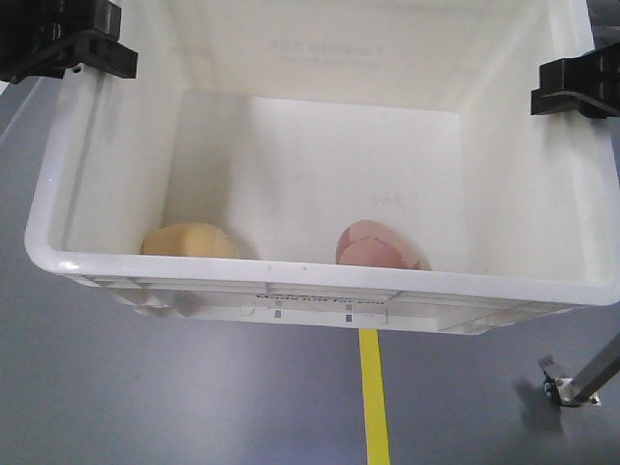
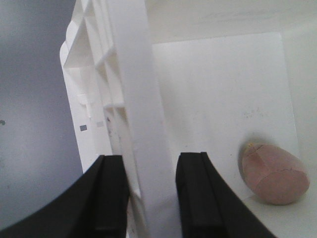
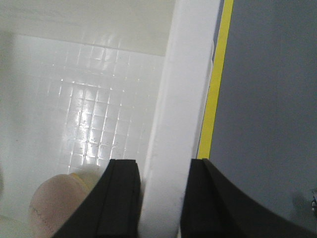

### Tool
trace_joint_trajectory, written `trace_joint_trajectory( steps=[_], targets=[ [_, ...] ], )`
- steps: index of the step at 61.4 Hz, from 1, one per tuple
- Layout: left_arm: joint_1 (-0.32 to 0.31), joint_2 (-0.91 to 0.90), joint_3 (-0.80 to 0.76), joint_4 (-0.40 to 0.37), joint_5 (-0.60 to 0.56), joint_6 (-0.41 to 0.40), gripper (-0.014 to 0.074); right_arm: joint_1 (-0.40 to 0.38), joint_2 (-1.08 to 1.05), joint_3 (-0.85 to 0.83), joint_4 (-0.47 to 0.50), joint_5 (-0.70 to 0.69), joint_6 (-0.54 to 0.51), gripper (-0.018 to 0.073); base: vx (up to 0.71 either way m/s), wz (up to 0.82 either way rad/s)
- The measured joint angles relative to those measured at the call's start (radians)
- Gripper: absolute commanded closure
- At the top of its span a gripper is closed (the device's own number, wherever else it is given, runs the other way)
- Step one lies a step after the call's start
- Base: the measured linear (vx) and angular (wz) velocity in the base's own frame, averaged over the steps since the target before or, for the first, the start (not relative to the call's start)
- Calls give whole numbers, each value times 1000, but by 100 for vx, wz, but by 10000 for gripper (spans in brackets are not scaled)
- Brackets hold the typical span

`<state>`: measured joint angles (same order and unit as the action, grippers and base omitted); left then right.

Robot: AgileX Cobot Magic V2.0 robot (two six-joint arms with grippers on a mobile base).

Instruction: Place moving items into box and shelve

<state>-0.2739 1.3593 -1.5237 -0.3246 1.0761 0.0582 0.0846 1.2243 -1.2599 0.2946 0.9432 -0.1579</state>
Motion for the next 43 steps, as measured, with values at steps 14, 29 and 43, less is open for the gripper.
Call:
trace_joint_trajectory(
  steps=[14,29,43],
  targets=[
    [0,0,0,0,0,0,603,0,0,0,0,0,0,565,42,-5],
    [0,0,0,0,0,0,603,0,0,0,0,0,0,565,42,-4],
    [0,0,0,0,0,0,603,0,0,0,0,0,0,565,41,-3]
  ],
)
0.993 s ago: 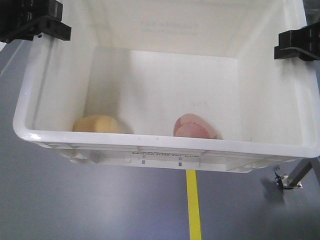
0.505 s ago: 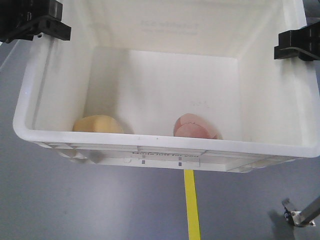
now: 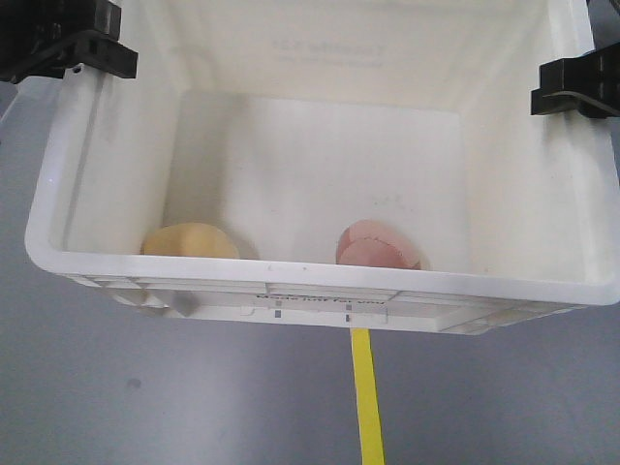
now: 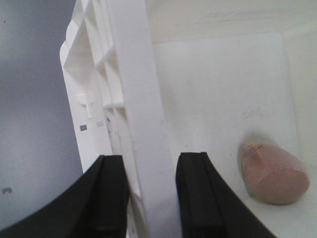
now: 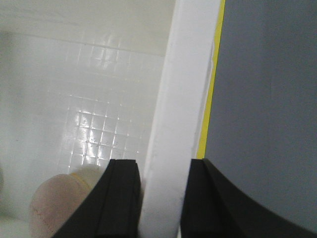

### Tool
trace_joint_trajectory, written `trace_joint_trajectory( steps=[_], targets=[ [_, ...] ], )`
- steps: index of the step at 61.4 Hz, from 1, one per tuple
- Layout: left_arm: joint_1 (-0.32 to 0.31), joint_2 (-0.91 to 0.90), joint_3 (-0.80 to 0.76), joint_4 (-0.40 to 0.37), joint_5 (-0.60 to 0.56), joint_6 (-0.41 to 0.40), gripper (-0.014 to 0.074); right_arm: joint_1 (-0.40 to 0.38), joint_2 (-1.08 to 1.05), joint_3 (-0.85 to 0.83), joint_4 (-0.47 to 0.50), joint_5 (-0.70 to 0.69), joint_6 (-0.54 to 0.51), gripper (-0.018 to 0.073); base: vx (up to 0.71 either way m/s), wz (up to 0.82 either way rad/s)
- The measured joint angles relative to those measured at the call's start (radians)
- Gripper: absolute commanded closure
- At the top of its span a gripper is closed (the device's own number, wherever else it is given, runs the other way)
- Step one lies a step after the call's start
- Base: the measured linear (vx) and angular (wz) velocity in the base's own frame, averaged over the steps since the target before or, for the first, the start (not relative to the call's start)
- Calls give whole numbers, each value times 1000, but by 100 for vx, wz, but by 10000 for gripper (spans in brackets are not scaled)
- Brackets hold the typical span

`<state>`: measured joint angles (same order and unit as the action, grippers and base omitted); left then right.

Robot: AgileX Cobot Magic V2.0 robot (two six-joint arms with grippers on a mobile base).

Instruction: Place moving items into box and shelve

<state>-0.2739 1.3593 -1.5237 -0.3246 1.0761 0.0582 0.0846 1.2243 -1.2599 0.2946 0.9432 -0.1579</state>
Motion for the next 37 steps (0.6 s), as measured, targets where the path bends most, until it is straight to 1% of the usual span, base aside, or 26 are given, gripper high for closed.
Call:
trace_joint_trajectory(
  steps=[37],
  targets=[
    [0,0,0,0,0,0,603,0,0,0,0,0,1,565,39,-7]
  ],
)
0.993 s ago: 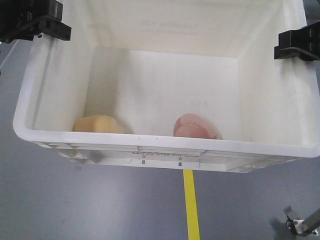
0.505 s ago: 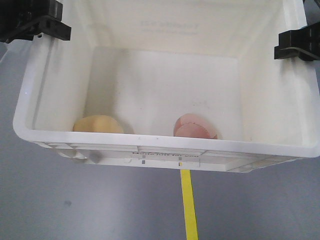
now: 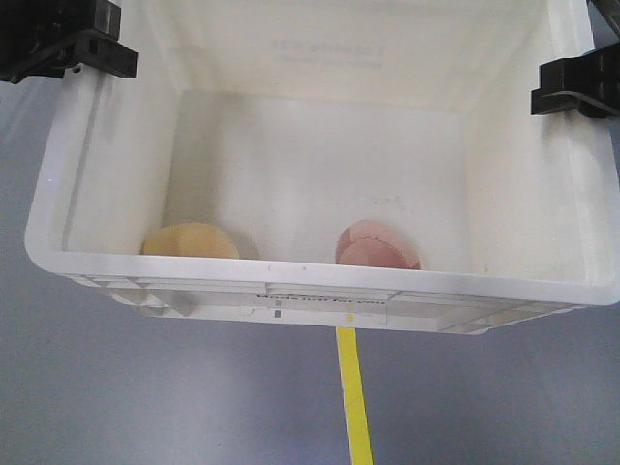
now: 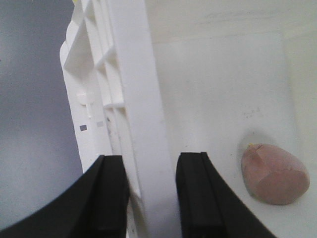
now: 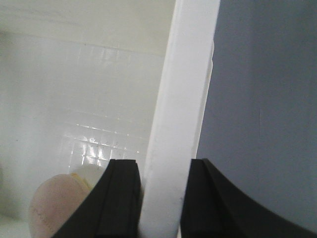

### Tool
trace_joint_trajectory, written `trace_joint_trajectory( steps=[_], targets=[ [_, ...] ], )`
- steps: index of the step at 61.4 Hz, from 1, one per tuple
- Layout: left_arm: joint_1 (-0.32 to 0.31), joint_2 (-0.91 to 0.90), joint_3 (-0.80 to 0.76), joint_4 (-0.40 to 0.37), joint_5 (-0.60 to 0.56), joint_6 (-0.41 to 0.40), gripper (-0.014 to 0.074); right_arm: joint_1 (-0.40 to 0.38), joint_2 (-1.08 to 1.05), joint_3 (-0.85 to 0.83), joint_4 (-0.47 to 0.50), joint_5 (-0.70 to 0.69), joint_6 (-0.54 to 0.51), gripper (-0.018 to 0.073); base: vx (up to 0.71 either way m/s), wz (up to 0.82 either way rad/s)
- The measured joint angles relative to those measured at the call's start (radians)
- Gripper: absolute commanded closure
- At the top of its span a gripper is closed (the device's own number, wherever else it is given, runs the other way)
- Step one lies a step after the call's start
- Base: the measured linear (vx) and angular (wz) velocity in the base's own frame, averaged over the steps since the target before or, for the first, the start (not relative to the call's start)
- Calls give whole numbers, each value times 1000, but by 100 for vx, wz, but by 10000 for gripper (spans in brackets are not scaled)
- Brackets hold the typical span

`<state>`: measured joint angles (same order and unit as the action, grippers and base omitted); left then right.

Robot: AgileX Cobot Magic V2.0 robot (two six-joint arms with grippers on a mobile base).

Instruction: Place moving items into box and shelve

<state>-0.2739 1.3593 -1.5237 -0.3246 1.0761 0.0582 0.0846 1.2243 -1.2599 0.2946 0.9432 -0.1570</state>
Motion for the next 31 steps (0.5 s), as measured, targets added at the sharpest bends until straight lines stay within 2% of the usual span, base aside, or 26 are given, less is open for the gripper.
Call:
trace_joint_trajectory(
  steps=[31],
  targets=[
    [0,0,0,0,0,0,603,0,0,0,0,0,0,565,36,-18]
  ],
)
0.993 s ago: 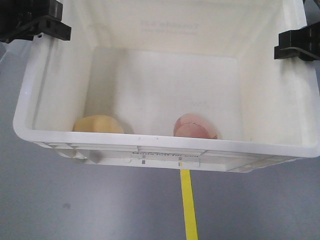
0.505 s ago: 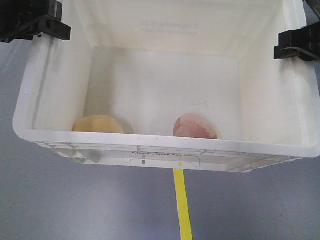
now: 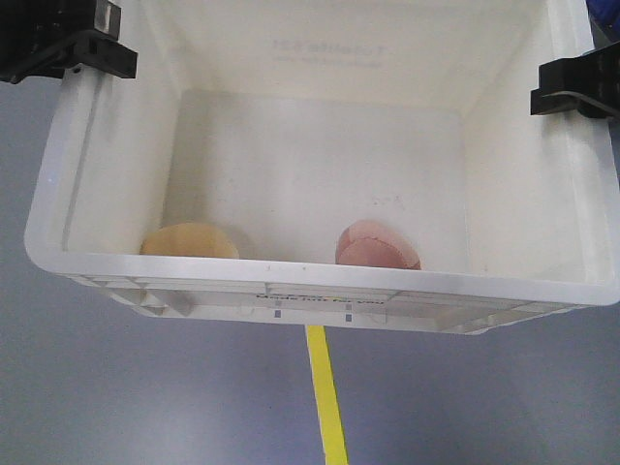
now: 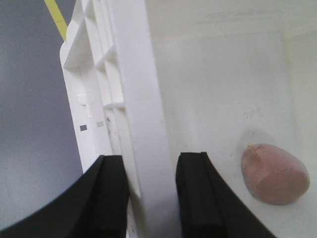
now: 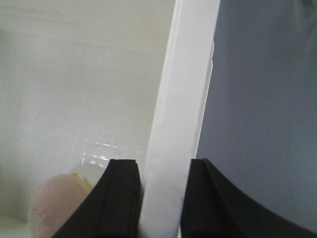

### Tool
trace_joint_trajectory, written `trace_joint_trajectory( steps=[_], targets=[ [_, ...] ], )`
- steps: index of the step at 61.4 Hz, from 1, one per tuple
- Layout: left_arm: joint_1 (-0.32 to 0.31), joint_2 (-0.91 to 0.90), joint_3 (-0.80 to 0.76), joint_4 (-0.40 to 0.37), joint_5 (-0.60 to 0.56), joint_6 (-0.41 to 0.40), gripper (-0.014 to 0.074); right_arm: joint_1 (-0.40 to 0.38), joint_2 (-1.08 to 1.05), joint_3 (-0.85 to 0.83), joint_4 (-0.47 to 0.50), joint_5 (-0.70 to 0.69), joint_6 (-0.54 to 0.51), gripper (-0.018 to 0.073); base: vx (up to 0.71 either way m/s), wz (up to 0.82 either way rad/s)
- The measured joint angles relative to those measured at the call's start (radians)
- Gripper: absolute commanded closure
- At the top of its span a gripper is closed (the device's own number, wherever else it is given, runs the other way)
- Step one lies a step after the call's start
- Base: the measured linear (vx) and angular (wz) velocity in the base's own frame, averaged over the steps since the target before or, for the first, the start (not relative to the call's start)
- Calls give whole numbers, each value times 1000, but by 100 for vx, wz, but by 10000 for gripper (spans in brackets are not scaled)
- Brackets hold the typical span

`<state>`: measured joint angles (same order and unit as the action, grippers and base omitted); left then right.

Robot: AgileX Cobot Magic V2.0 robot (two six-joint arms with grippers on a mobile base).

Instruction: Place moving items into box and shelve

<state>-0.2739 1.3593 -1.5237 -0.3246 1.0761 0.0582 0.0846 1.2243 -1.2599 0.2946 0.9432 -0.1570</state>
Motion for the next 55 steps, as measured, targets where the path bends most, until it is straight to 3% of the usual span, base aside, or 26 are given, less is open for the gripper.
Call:
trace_joint_trajectory(
  steps=[55],
  targets=[
    [0,0,0,0,0,0,603,0,0,0,1,0,0,565,31,-38]
  ],
)
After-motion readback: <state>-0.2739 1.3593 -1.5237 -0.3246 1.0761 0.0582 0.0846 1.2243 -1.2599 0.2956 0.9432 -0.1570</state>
